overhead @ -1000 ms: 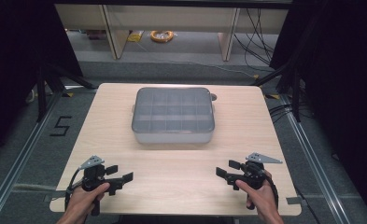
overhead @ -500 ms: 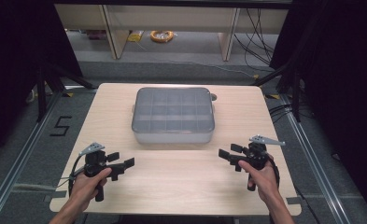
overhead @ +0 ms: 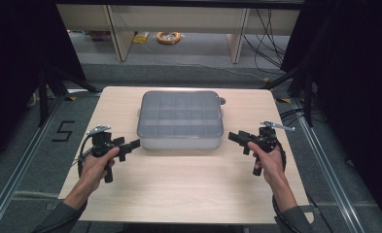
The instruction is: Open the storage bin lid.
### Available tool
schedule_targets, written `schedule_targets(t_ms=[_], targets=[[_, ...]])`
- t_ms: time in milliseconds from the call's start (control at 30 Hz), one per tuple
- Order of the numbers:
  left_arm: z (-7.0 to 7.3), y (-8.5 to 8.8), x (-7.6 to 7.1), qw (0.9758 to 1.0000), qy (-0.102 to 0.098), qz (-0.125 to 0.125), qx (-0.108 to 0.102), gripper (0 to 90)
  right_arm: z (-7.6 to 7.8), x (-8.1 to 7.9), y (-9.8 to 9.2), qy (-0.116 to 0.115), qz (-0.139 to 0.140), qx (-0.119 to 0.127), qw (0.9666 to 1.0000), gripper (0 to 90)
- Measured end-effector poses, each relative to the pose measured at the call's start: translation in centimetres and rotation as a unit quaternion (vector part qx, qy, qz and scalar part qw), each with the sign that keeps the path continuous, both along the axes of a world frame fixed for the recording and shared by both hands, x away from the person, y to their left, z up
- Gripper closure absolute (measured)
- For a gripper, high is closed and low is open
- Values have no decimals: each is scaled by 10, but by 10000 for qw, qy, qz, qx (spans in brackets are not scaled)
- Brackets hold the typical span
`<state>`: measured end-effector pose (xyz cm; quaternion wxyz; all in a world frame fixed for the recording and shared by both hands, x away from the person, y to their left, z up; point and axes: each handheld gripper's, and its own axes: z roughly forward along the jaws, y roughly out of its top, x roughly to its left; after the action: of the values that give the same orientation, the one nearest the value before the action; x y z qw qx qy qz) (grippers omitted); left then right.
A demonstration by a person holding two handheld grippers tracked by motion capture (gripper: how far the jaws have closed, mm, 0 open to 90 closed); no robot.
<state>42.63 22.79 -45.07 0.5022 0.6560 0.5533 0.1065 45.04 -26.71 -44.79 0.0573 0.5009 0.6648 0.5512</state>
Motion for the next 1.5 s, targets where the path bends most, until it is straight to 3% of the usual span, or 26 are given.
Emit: schedule_targets(t_ms=[67, 100, 200, 267, 300, 333, 433, 467, 600, 633, 800, 833, 867, 933, 1100, 1167, 1200, 1233, 1300, 1367, 1433, 1467, 1500], targets=[[0, -1, 10, 9999, 58, 89, 11, 202, 1, 10, 1, 4, -4, 24, 10000, 403], [1, -3, 14, 10000, 59, 80, 1, 211, 3, 14, 4, 203, -111, 120, 9997, 413], [1, -6, 22, 9999, 80, 103, 14, 221, 2, 24, 4, 148, -105, 128, 9998, 430], [-1, -7, 31, 9998, 105, 176, 47, 227, 2, 34, 9, 300, -230, 106, 9992, 434], [-3, -8, 39, 9994, 195, 253, 91, 238, 0, 39, 9, 181, -195, 37, 9996, 438], [-3, -8, 39, 9994, 195, 253, 91, 244, 0, 39, 12, 370, -235, 156, 9989, 444], [-7, -10, 52, 9992, 261, 295, 86, 262, -4, 47, 16, 506, -257, 254, 9981, 457], [-7, -12, 55, 9991, 286, 303, 91, 273, -7, 51, 16, 351, -228, 119, 9991, 464], [-7, -13, 64, 9987, 342, 373, 23, 281, -11, 59, 21, 386, -253, 103, 9989, 473], [-7, -13, 71, 9985, 390, 390, -59, 287, -10, 61, 26, 686, -310, 274, 9968, 475], [-8, -14, 85, 9977, 491, 458, -96, 299, -16, 75, 29, 492, -319, 153, 9982, 476], [-10, -15, 90, 9975, 522, 459, -134, 300, -17, 80, 31, 549, -357, 168, 9977, 480], [-10, -16, 92, 9975, 503, 481, -142, 301, -14, 78, 35, 871, -477, 348, 9945, 481], [-11, -17, 94, 9974, 501, 494, -128, 305, -14, 82, 37, 939, -516, 396, 9934, 486], [-14, -20, 103, 9969, 534, 556, -169, 336, -17, 94, 38, 783, -567, 298, 9949, 511], [-16, -24, 106, 9972, 525, 519, -80, 351, -15, 96, 40, 917, -627, 371, 9931, 517], [-16, -25, 107, 9975, 528, 470, -55, 363, -17, 99, 39, 715, -552, 258, 9956, 517], [-16, -26, 107, 9976, 513, 468, -69, 373, -17, 100, 40, 694, -579, 223, 9957, 517], [-16, -27, 107, 9977, 515, 442, -8, 378, -17, 101, 40, 689, -570, 199, 9958, 517], [-16, -29, 108, 9975, 501, 507, -28, 371, -15, 99, 43, 909, -649, 331, 9932, 532], [-15, -29, 107, 9974, 509, 515, -33, 381, -14, 98, 43, 900, -663, 314, 9932, 534], [-15, -29, 107, 9972, 514, 547, -34, 382, -15, 99, 42, 689, -635, 185, 9954, 544], [-15, -30, 106, 9972, 491, 563, -28, 382, -15, 99, 42, 689, -635, 185, 9954, 544]])
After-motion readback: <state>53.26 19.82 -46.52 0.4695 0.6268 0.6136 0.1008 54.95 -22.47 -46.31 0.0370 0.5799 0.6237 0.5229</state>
